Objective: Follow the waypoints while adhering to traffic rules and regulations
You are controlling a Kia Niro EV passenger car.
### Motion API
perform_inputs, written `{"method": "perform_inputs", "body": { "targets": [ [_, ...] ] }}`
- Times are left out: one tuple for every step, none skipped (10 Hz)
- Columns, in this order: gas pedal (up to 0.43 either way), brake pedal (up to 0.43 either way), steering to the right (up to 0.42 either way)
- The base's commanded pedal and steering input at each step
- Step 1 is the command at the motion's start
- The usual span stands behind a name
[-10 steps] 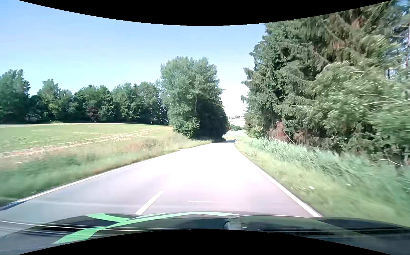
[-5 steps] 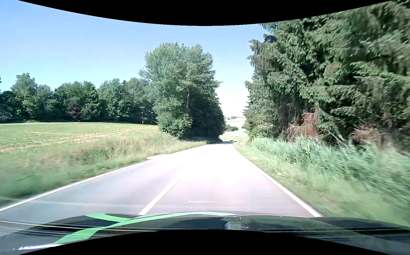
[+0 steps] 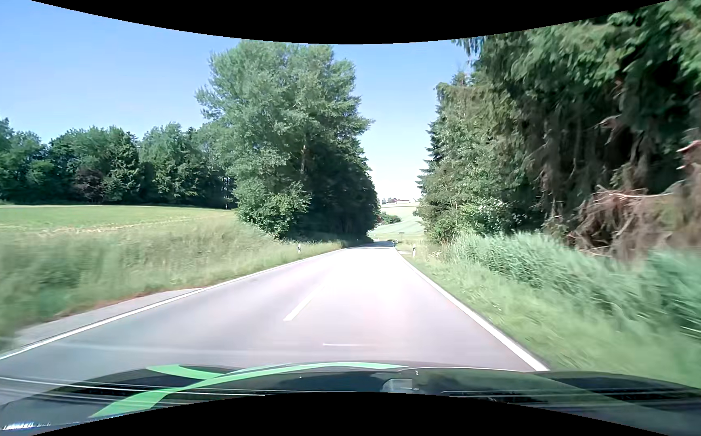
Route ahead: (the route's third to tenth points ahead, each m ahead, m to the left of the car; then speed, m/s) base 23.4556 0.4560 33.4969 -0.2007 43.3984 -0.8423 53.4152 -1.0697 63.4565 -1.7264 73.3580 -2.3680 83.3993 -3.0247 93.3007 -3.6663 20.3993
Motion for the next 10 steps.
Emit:
{"method": "perform_inputs", "body": {
  "targets": [
    [0.169, 0.0, 0.009],
    [0.15, 0.0, 0.009],
    [0.11, 0.0, 0.008],
    [0.098, 0.0, 0.008],
    [0.098, 0.0, 0.006],
    [0.098, 0.0, 0.005],
    [0.087, 0.0, 0.005],
    [0.087, 0.0, 0.005],
    [0.087, 0.0, 0.005],
    [0.087, 0.0, 0.005]
  ]
}}
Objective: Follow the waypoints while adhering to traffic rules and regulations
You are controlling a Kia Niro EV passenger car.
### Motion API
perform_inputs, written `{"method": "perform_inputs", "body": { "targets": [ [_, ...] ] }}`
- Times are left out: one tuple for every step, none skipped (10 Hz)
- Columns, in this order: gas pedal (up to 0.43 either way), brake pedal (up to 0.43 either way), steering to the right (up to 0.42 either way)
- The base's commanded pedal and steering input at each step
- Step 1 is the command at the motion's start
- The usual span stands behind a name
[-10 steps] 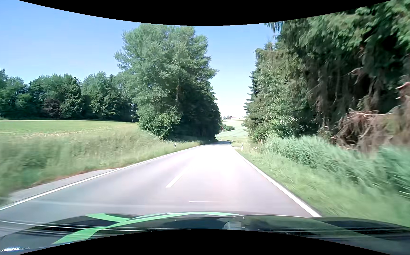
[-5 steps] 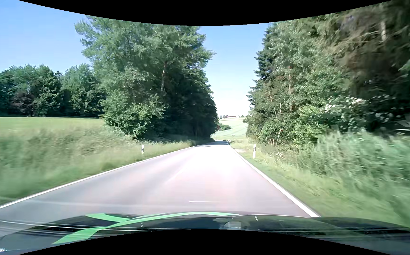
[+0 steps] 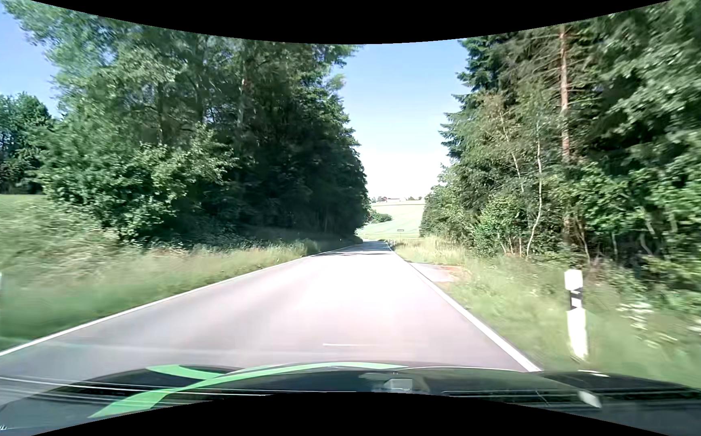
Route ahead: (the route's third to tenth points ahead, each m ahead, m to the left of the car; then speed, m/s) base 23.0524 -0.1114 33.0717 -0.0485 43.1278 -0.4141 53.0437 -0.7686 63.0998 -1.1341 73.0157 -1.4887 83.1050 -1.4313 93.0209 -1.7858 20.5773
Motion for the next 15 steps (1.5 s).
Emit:
{"method": "perform_inputs", "body": {
  "targets": [
    [0.087, 0.0, 0.005],
    [0.079, 0.0, 0.005],
    [0.059, 0.0, 0.005],
    [0.047, 0.0, 0.005],
    [0.047, 0.0, 0.005],
    [0.02, 0.0, 0.004],
    [0.0, 0.0, 0.004],
    [0.0, 0.0, 0.004],
    [0.0, 0.0, 0.004],
    [0.008, 0.0, 0.004],
    [0.02, 0.0, 0.004],
    [0.02, 0.0, 0.004],
    [0.028, 0.0, 0.004],
    [0.028, 0.0, 0.004],
    [0.0, 0.0, 0.003]
  ]
}}
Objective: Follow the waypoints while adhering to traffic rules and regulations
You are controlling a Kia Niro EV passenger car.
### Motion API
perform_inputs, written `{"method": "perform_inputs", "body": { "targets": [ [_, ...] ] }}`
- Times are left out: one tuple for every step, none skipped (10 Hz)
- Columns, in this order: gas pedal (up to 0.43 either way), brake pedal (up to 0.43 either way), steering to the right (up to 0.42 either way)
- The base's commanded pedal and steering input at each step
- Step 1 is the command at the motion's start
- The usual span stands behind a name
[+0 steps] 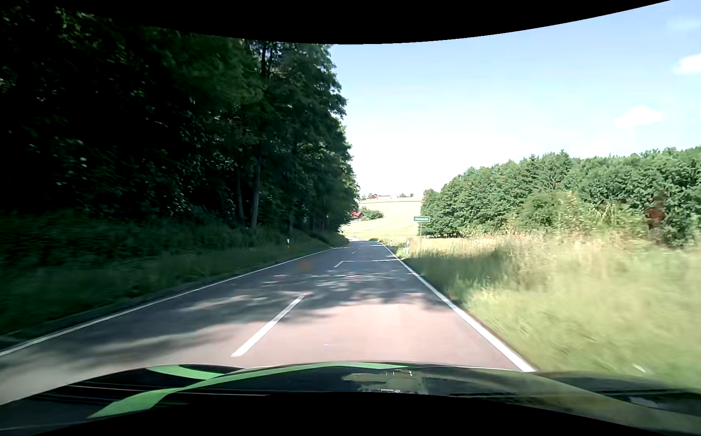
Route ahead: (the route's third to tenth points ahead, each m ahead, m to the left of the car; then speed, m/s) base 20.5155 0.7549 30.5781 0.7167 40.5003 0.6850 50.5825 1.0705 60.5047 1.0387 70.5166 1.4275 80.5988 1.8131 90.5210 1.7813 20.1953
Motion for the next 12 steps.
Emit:
{"method": "perform_inputs", "body": {
  "targets": [
    [0.0, 0.0, 0.002],
    [0.0, 0.0, 0.001],
    [0.0, 0.0, 0.001],
    [0.02, 0.0, 0.001],
    [0.02, 0.0, 0.001],
    [0.02, 0.0, 0.001],
    [0.008, 0.0, 0.001],
    [0.0, 0.0, 0.001],
    [0.0, 0.0, 0.001],
    [0.0, 0.0, 0.001],
    [0.0, 0.0, 0.001],
    [0.0, 0.0, 0.0]
  ]
}}
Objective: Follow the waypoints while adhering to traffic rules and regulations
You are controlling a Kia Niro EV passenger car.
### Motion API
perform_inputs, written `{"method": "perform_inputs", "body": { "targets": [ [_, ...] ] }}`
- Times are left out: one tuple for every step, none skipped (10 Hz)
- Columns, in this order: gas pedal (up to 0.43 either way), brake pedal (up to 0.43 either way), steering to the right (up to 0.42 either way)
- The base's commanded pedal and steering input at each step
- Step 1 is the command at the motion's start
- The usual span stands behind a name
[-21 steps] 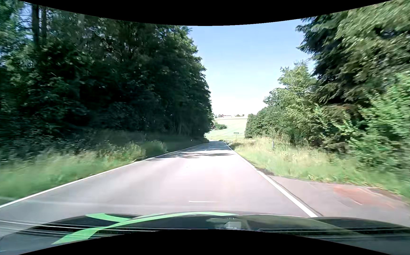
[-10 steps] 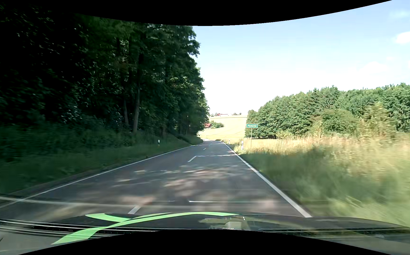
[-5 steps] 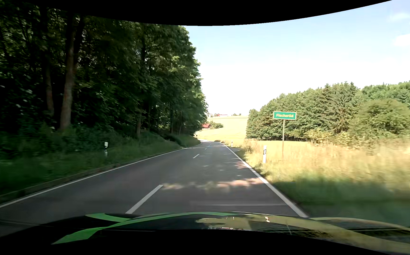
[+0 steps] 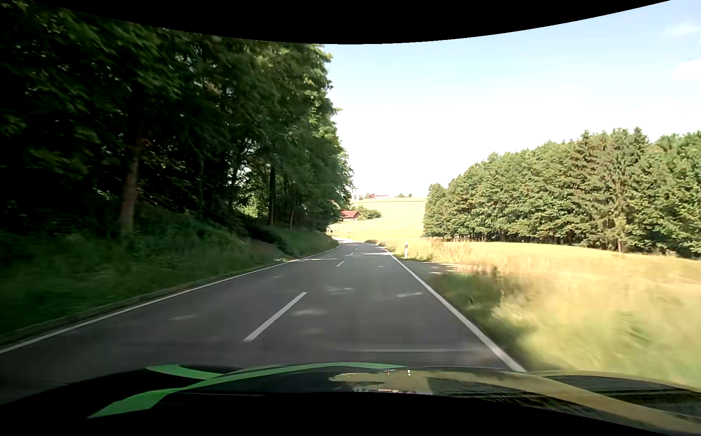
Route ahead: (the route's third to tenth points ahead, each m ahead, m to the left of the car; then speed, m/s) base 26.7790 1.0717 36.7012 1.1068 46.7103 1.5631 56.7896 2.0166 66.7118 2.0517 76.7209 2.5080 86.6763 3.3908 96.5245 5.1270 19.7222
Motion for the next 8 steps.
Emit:
{"method": "perform_inputs", "body": {
  "targets": [
    [0.0, 0.0, 0.001],
    [0.0, 0.0, 0.0],
    [0.008, 0.0, 0.001],
    [0.02, 0.0, 0.001],
    [0.02, 0.0, 0.001],
    [0.0, 0.0, 0.0],
    [0.0, 0.0, 0.0],
    [0.0, 0.0, 0.0]
  ]
}}
